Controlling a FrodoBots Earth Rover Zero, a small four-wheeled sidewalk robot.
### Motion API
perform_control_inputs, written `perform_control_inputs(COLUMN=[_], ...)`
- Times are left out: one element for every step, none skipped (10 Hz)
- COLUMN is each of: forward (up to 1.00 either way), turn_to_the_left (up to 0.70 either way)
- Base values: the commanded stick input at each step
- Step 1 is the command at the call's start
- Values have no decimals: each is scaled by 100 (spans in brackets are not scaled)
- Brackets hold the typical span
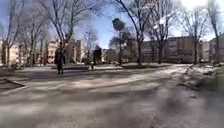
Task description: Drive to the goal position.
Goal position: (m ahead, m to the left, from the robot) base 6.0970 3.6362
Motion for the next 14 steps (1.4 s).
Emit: perform_control_inputs(forward=[100,100,100,100,100,100,100,100,100,100,100,100,100,100], turn_to_the_left=[0,0,0,0,0,0,0,0,0,0,0,0,0,0])
